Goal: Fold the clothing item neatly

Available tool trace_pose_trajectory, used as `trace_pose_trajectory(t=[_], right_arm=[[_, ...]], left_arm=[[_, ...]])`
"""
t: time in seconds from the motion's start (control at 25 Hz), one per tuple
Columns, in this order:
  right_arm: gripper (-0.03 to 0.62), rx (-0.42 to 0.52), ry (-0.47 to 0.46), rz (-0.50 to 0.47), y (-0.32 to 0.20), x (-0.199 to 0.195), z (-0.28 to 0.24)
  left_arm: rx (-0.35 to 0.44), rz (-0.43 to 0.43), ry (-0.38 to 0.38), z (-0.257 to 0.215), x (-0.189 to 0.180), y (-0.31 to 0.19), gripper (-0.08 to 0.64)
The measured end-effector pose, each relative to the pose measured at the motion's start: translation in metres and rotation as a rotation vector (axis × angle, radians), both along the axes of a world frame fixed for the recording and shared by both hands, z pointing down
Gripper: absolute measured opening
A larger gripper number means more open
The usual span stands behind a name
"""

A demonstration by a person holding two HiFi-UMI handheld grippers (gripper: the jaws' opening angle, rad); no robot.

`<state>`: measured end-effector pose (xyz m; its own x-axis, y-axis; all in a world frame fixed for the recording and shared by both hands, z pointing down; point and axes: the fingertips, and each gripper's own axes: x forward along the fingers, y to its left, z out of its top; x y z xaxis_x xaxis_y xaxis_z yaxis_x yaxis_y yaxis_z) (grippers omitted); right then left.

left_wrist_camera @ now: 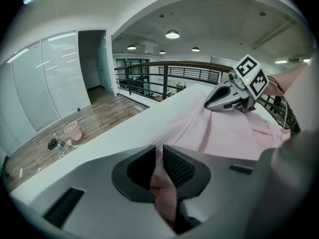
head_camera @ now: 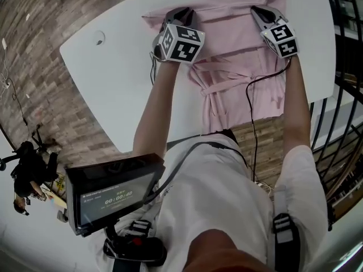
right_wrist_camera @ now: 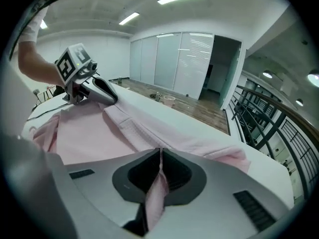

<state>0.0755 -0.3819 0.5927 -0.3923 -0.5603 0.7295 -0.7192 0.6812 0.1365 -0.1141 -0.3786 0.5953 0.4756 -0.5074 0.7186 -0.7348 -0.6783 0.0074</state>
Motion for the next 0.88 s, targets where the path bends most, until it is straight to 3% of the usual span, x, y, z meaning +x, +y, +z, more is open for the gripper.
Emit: trace_pose_trajectory(t=[0.2,0.36,0.44,0.68,0.88], right_arm=[[0.018,0.032,-0.002,0.0,0.003,-0.002,-0.003],[0.018,0.067,-0.054,0.025,0.004,0.003,-0.017],[0.018,0.07,-0.082,0.076,0.004,0.011,-0.025],[0.018,0.03,-0.021,0.093,0.0,0.024,-0.006],[0.018,0.046,-0.026,0.153,-0.002,0.026,-0.007]], left_arm=[[-0.01,0.003,0.019,0.003,0.001,-0.006,0.029],[0.091,0.058,-0.049,-0.016,0.002,-0.004,0.029],[0.119,0.08,-0.045,-0.027,0.006,0.008,0.029],[0.064,0.125,-0.077,0.001,0.011,0.028,0.029],[0.105,0.099,-0.064,-0.006,0.009,0.029,0.029]])
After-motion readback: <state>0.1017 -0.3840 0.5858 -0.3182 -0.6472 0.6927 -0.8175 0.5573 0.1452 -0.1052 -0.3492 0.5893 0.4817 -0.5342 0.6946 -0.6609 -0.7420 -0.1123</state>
